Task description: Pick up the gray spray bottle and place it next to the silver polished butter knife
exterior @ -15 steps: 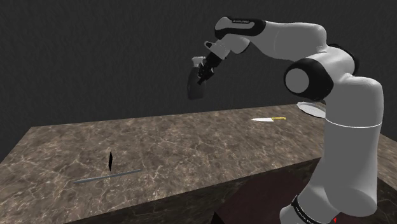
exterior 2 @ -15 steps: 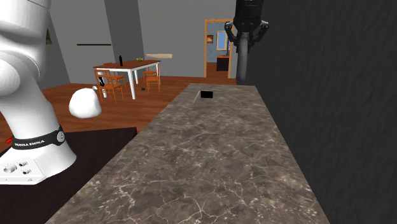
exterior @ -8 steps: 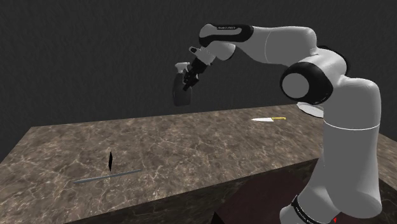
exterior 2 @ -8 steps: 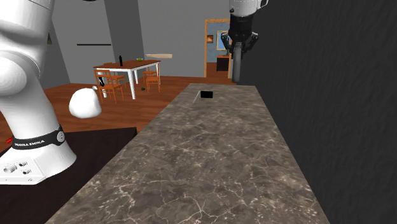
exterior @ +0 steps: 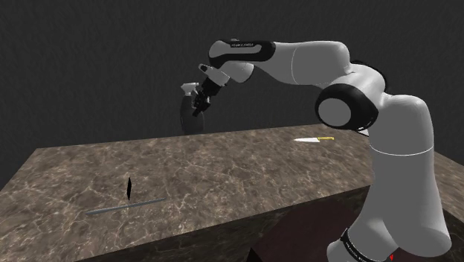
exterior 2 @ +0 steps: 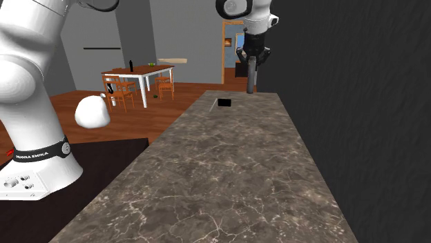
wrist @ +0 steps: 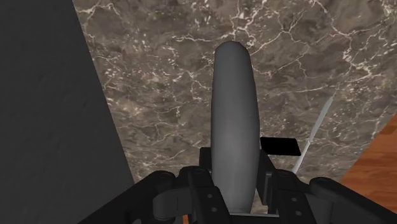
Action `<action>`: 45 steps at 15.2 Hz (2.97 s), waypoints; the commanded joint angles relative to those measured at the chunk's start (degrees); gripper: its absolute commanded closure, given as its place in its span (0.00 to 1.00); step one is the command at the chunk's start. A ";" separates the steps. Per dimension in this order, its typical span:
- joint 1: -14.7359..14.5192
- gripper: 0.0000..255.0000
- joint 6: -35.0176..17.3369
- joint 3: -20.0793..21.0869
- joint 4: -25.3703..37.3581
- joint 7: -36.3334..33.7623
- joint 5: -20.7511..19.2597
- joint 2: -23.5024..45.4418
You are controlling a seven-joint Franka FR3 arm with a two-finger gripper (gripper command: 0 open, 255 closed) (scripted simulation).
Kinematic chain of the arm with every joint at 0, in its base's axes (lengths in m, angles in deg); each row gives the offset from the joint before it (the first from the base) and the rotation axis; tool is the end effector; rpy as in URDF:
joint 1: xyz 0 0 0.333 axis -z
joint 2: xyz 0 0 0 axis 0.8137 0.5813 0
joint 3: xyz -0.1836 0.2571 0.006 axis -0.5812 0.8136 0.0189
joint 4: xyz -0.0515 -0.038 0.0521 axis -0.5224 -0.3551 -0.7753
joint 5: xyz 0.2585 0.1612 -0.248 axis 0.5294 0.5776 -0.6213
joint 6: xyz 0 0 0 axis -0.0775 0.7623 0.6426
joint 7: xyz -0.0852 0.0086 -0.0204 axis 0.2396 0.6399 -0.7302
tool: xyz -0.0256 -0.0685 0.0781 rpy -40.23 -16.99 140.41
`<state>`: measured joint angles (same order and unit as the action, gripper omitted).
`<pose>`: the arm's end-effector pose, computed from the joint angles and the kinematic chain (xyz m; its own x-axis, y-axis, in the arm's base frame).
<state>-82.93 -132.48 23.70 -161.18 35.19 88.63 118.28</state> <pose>0.7062 0.1283 0.4594 0.2975 0.8038 0.5153 0.9381 -0.3463 -0.0014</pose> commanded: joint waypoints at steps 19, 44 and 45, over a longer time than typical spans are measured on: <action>-5.08 1.00 -4.96 5.50 30.35 -17.28 0.90 26.24; -5.47 0.00 -10.77 6.93 26.34 -13.42 2.91 28.86; -5.47 0.00 -10.77 6.93 26.34 -13.42 2.91 28.86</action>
<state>-88.39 -143.26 30.63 -134.84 21.77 91.54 147.14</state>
